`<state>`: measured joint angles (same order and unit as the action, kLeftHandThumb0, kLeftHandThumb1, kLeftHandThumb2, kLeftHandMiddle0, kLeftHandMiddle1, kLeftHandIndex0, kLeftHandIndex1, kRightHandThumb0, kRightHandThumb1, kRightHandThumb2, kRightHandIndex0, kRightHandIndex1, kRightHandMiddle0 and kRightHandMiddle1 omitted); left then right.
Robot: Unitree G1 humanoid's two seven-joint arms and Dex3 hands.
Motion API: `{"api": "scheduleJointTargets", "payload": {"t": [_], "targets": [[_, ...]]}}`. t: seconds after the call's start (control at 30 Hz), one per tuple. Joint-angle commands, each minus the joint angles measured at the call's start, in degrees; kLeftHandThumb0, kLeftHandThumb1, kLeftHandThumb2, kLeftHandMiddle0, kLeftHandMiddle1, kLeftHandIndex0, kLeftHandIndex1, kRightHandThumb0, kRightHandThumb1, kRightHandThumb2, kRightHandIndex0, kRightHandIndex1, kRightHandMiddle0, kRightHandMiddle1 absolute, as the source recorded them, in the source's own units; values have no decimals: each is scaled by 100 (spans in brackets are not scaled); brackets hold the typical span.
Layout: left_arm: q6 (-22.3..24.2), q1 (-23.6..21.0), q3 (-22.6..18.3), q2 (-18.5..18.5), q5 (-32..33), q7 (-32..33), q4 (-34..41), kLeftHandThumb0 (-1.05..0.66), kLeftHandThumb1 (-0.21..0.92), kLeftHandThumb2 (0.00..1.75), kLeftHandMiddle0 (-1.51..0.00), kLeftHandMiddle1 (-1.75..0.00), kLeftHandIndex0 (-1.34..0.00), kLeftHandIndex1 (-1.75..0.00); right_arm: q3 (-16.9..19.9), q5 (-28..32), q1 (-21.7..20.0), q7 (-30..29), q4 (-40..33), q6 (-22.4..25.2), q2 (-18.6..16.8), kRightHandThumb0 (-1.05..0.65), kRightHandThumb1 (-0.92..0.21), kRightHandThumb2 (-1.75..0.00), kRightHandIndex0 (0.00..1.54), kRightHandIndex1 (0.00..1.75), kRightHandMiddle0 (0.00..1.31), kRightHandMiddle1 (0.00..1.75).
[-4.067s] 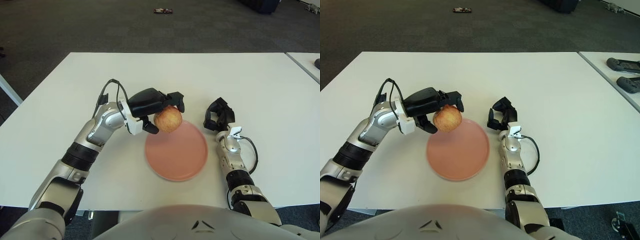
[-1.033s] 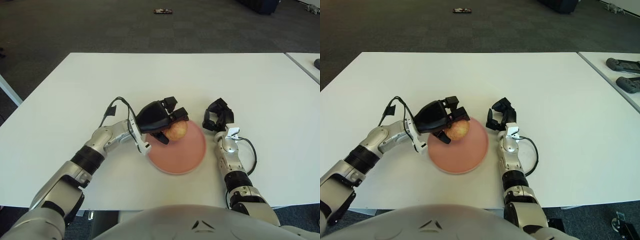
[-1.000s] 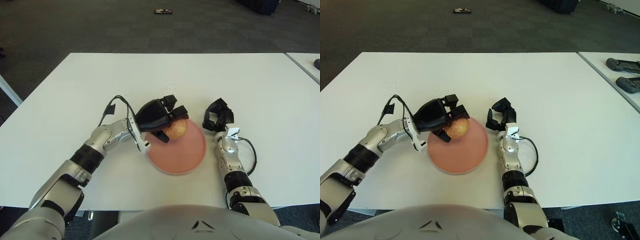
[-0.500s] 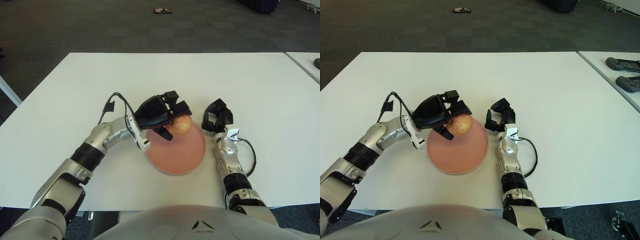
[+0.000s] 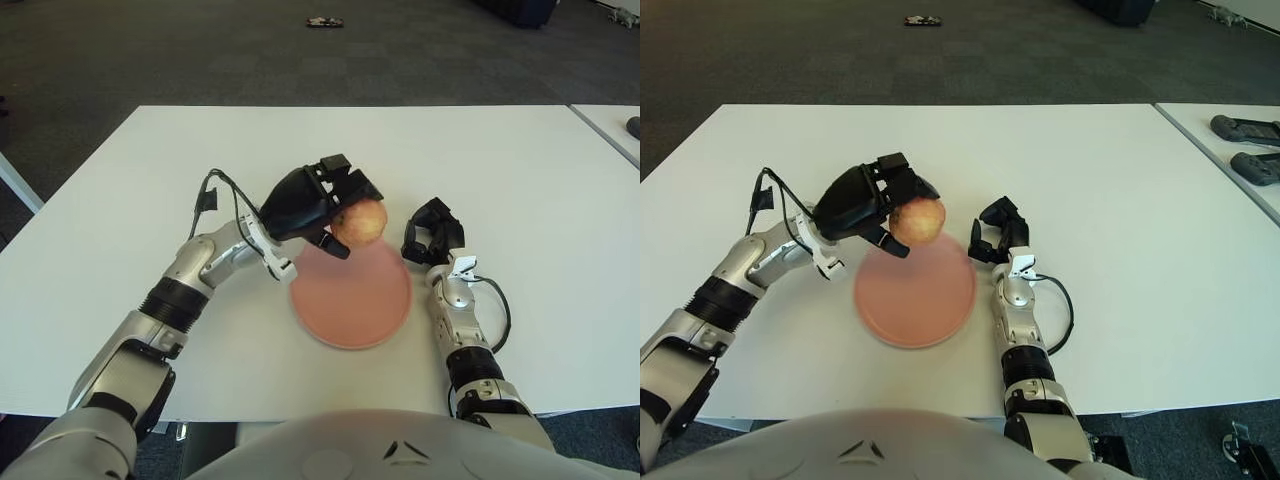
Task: Put the apple into the plate.
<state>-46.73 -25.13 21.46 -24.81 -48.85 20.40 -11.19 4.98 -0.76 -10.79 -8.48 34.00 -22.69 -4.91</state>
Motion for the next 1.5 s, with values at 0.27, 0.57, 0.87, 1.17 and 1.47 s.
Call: {"api": "scheduleJointTargets", "payload": {"t": [0.27, 0.57, 0.87, 1.17, 1.47], "targets": [[30, -75, -108, 20, 287, -439, 196, -39, 70, 82, -60, -175, -33, -175, 74, 147, 172, 196, 480, 36, 4, -47, -32, -130, 114, 175, 61, 175], [92, -15, -130, 35, 188, -471, 239, -39, 69, 84, -60, -175, -34, -175, 110, 178, 168, 286, 494, -12, 2, -47, -32, -130, 113, 175, 60, 175], [666, 19, 135, -416, 528, -2304, 668, -97, 90, 81, -6, -62, -6, -98, 132, 199, 152, 294, 496, 78, -1, -48, -31, -132, 113, 175, 62, 175], [950, -22, 216, -734, 1008, -3789, 1032, -105, 92, 60, 0, -2, 0, -7, 91, 17, 94, 81, 689, -23, 48, -50, -25, -140, 121, 175, 67, 175], [1119, -1, 147, -826, 1150, -4328, 1267, -105, 92, 43, 0, 0, 0, 0, 60, -101, 107, -86, 689, -54, 57, -52, -19, -147, 124, 175, 71, 175]]}}
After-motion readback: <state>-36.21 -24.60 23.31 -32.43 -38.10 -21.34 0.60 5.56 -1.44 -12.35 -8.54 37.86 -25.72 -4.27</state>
